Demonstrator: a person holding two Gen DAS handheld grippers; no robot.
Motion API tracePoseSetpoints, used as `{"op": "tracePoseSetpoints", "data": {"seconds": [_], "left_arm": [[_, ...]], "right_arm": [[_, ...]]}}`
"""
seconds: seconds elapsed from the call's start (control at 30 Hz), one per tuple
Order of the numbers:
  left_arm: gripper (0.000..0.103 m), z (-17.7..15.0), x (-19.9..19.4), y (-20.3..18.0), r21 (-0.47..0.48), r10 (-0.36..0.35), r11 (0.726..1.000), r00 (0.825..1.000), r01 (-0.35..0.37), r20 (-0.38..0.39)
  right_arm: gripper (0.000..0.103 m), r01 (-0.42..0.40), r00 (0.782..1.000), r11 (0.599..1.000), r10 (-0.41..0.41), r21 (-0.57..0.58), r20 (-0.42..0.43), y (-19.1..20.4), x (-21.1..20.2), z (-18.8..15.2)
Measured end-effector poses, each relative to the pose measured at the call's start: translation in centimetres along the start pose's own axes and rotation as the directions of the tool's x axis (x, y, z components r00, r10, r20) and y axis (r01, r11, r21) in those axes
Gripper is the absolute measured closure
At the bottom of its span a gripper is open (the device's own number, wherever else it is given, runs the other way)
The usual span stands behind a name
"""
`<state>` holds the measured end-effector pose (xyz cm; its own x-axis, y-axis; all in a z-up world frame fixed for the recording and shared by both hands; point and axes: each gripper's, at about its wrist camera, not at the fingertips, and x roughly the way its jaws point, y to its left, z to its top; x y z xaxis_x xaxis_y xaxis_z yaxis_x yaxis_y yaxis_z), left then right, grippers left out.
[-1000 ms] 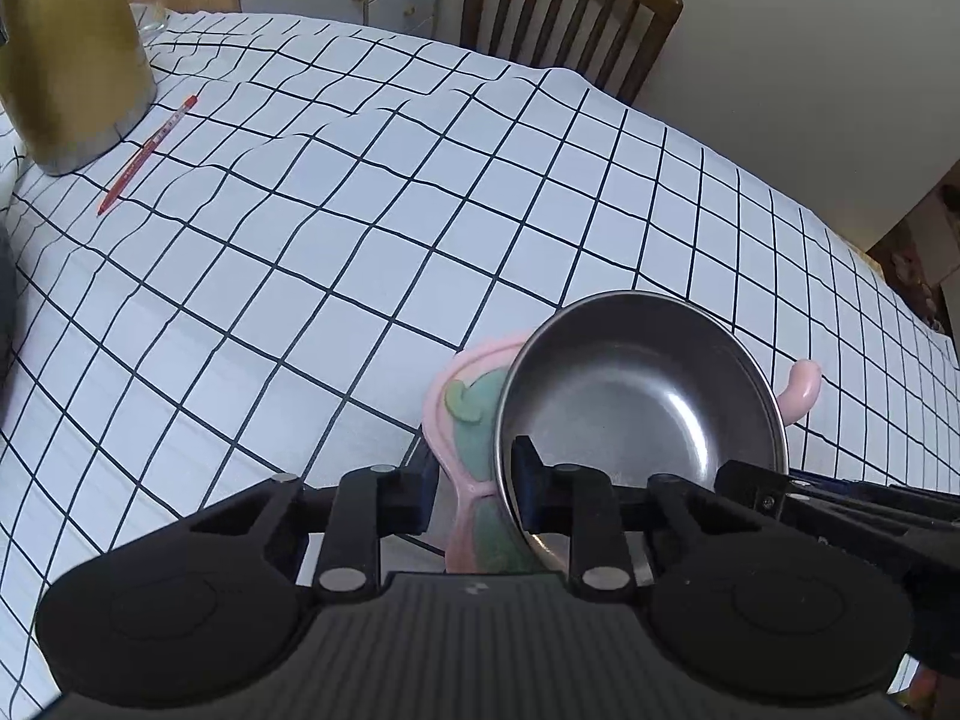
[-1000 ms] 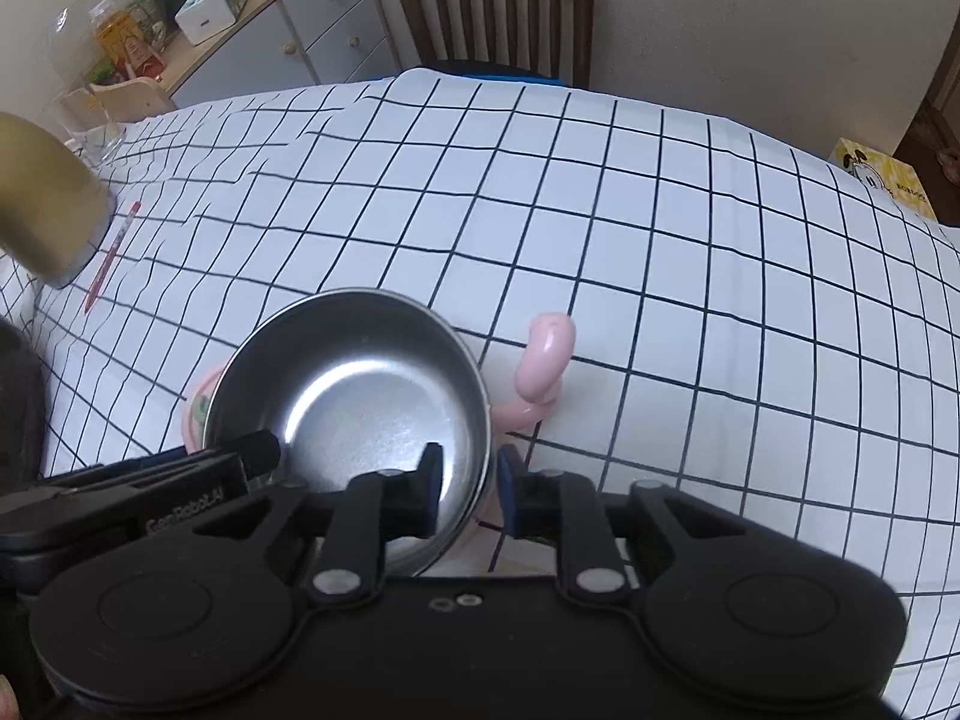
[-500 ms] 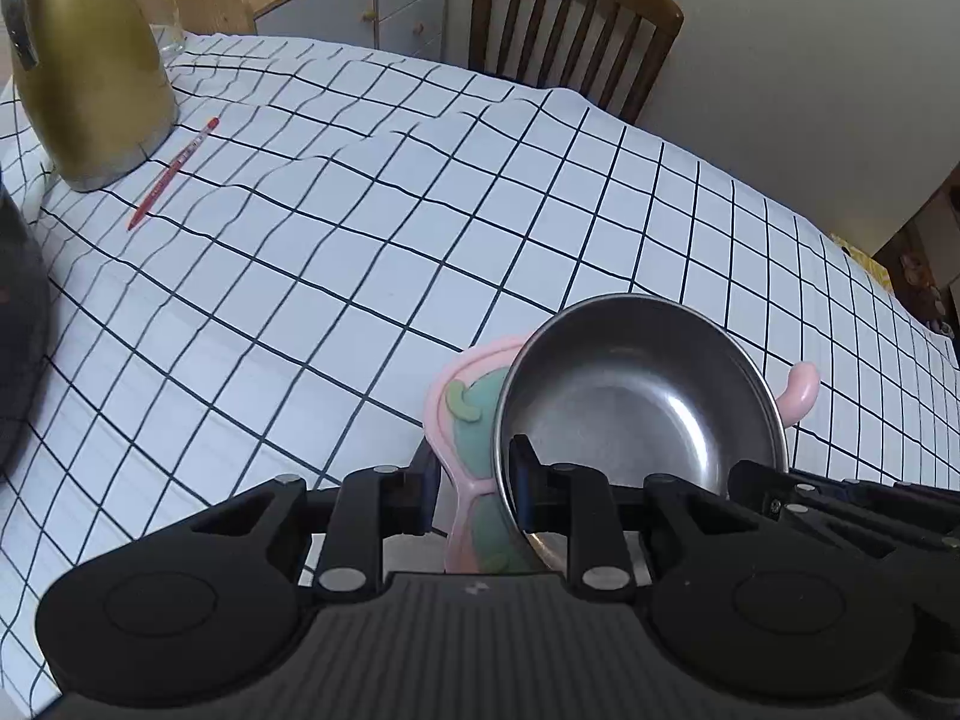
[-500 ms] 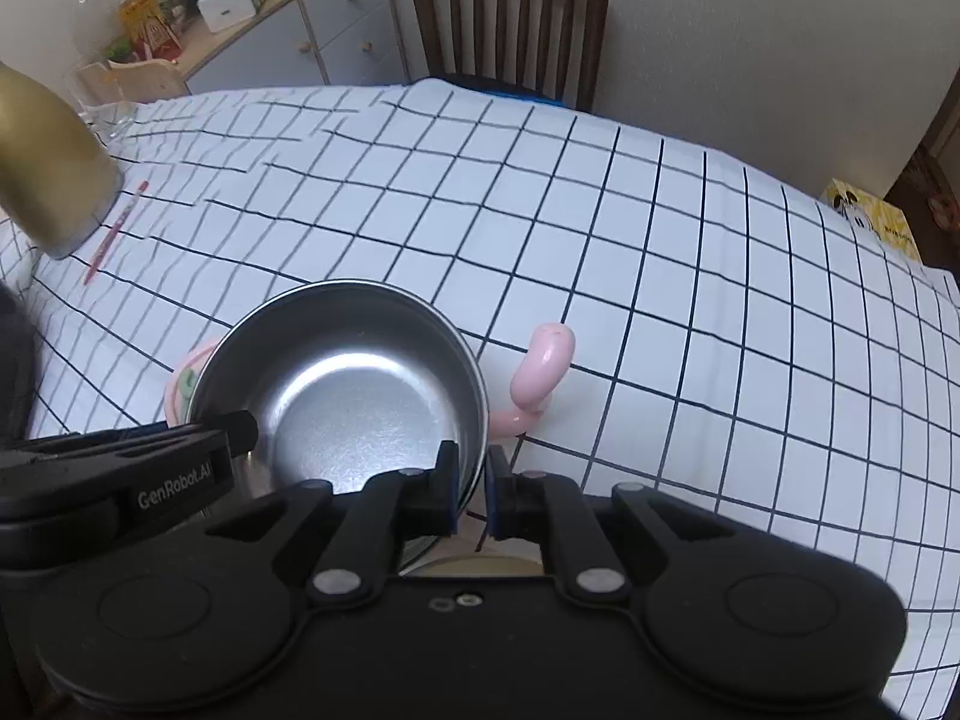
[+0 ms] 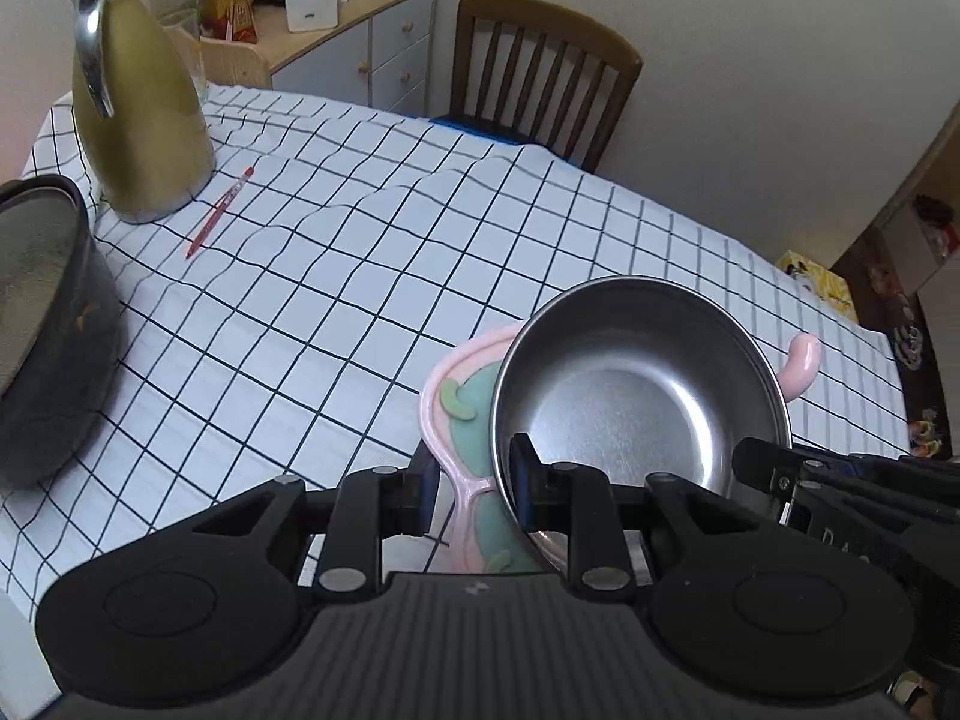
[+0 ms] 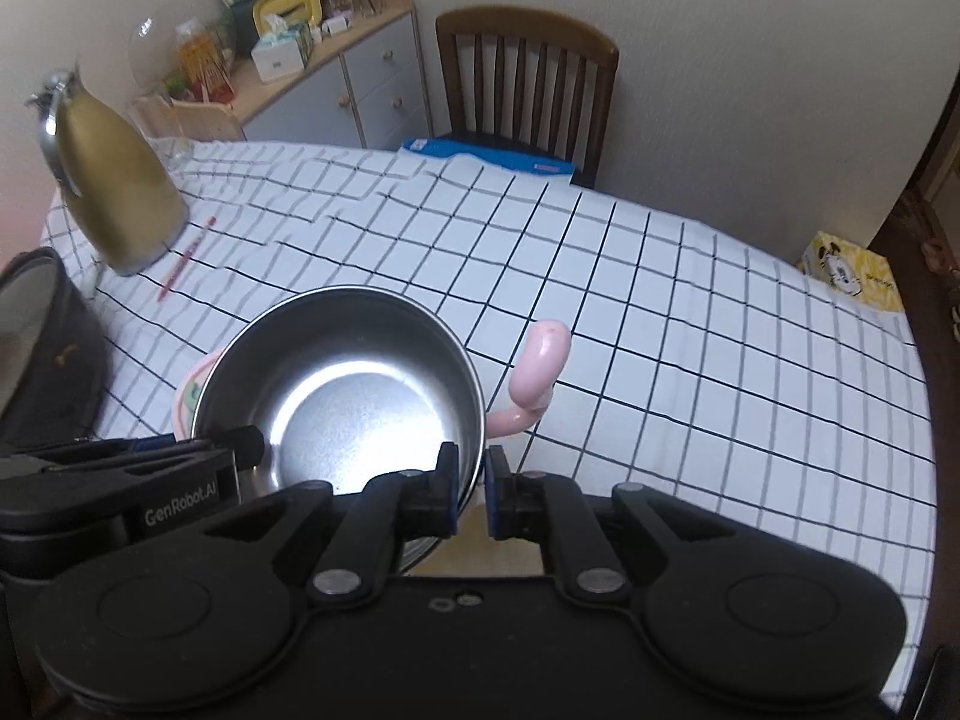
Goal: Organize plates and bowls
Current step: 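Lift the pink-handled pot and lower it into the large steel bowl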
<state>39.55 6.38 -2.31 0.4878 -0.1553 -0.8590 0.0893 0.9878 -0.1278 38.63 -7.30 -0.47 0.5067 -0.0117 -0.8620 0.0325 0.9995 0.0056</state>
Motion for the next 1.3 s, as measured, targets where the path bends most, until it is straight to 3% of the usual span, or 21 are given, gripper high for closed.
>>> {"op": "tracePoseSetpoints", "data": {"seconds": [0.23,0.57,1.03,1.3], "left_arm": [[0.08,-3.0,-5.5,1.0,0.058,-0.027,0.998,0.999,0.026,0.02],[0.079,-10.6,-9.4,3.8,0.158,-0.035,0.987,0.999,0.04,-0.034],[0.079,-19.9,-7.7,7.7,0.153,-0.056,0.985,0.989,0.077,-0.136],[0.079,-22.5,-6.5,8.3,0.179,-0.032,0.982,0.989,0.058,-0.143]], "right_arm": [[0.094,0.035,0.999,0.999,-0.036,0.02,0.039,2.2,-5.8,-3.1],[0.094,0.034,0.999,0.997,-0.034,0.07,-0.011,5.3,-9.5,-10.7],[0.093,0.019,0.993,0.993,-0.004,0.121,-0.118,7.3,-8.5,-20.3],[0.094,0.009,0.99,0.988,0.012,0.153,-0.14,7.6,-7.0,-23.7]]}}
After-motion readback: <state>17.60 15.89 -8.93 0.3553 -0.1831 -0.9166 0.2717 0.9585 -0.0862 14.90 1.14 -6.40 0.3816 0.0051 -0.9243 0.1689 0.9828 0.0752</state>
